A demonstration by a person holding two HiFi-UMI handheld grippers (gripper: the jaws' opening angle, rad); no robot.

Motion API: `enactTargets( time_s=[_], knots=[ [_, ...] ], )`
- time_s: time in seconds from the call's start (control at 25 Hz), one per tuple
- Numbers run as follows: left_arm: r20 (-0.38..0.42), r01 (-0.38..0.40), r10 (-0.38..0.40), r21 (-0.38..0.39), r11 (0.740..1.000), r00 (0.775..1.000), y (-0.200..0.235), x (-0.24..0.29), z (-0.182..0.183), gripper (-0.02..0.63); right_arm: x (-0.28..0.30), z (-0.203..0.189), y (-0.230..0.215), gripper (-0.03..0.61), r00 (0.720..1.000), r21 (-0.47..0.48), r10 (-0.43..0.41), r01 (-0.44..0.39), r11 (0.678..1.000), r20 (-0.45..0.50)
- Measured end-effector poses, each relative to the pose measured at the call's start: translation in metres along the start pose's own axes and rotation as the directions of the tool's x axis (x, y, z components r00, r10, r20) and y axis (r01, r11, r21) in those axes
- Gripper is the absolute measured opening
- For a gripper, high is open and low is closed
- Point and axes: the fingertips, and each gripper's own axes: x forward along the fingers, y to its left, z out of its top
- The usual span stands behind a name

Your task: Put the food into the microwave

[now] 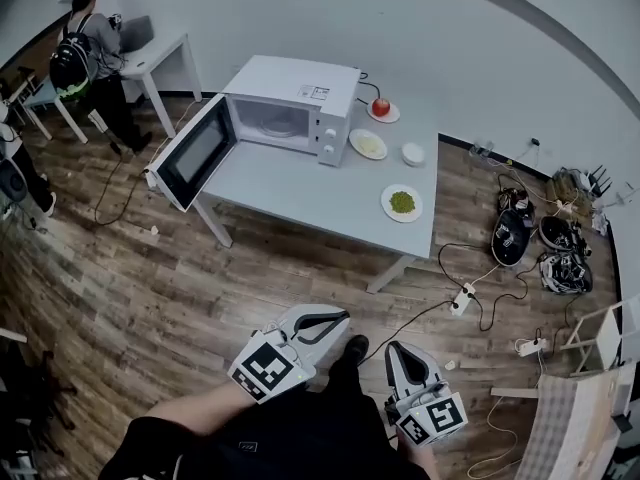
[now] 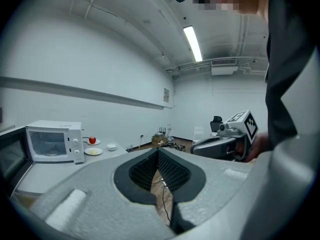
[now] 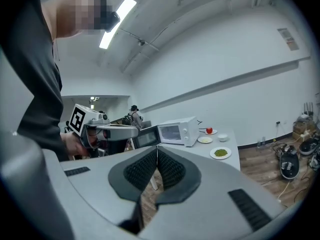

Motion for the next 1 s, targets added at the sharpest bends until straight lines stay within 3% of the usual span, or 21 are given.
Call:
enactTargets(
  time_s=[0.28,0.48,0.56,0.72,1.0],
  knots=[
    [0.050,-0.128,0.129,-0.015,0.992,0.990,0.059,0.092,0.030,0.008,0.033,0.031,-0.105,0.014,0.999,-0.045,0.039,-0.039,0.998,0.002],
    [0.034,-0.154,0.154,0.015,0.988,0.988,0.084,0.147,0.045,0.008,0.048,0.046,-0.170,0.014,0.999,-0.066,0.052,-0.052,0.996,-0.012],
    [0.038,-0.167,0.167,-0.005,0.986,0.985,0.097,0.164,0.048,0.008,0.058,0.047,-0.189,0.014,0.997,-0.076,0.064,-0.066,0.995,-0.030],
    [0.022,-0.150,0.152,-0.078,0.986,0.988,0.122,0.192,0.046,0.008,0.085,0.048,-0.212,0.014,0.995,-0.073,0.081,-0.085,0.994,-0.056],
    [-0.026,-0.082,0.080,-0.085,0.993,0.996,0.166,0.227,0.037,0.008,0.147,0.067,-0.231,0.014,0.994,-0.055,0.098,-0.101,0.993,-0.056]
  ],
)
